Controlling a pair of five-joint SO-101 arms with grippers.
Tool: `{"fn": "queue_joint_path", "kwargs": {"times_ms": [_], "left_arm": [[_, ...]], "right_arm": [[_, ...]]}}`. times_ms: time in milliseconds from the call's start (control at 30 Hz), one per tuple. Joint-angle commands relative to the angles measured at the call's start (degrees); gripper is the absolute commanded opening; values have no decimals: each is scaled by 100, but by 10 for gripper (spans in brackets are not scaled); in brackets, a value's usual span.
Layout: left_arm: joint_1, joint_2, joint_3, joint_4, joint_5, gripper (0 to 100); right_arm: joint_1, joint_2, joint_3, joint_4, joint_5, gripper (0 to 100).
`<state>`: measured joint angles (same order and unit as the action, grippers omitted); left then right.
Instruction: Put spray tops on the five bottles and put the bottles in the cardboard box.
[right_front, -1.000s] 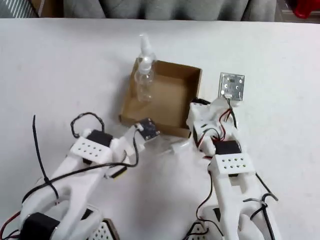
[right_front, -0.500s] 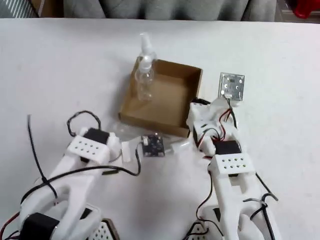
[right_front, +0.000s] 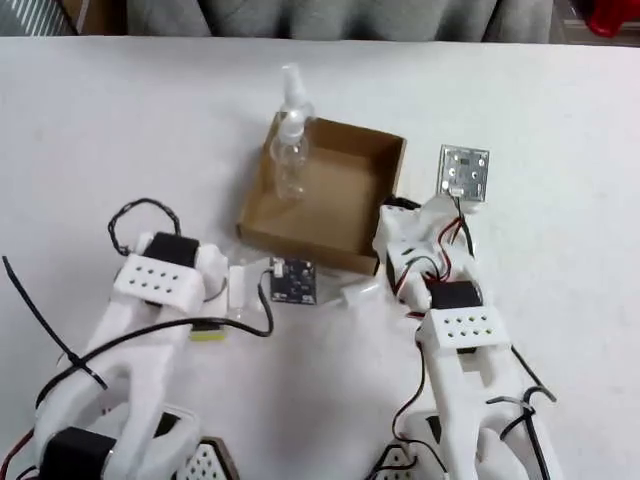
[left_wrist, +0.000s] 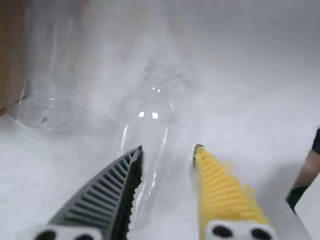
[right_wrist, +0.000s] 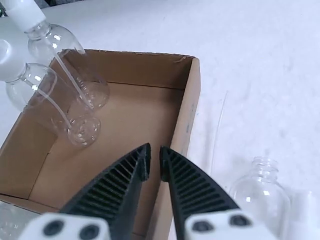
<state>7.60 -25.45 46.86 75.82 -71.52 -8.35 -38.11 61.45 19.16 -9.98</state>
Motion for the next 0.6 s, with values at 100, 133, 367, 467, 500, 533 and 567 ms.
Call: {"fn": "queue_joint_path", "kwargs": {"times_ms": [100, 133, 367, 467, 500, 533, 567], "left_arm": [[-391, -13, -264, -615, -712, 250], [-426, -4, -264, -703, -738, 249], [-356, 4, -158, -1266, -325, 253], [-215, 4, 141, -1486, -334, 253], [-171, 4, 229, -1538, -387, 253], [-127, 4, 308, -1574, -475, 253], [-75, 4, 369, -1582, -527, 253]], "right_arm": [[-40, -13, -308, -110, 62, 18], [-40, -13, -308, -110, 62, 18], [-48, -13, -308, -119, 62, 18], [-48, -13, -308, -119, 62, 18], [-48, -13, -308, -119, 62, 18], [-48, -13, -308, -119, 62, 18], [-48, -13, -308, -119, 62, 18]]}}
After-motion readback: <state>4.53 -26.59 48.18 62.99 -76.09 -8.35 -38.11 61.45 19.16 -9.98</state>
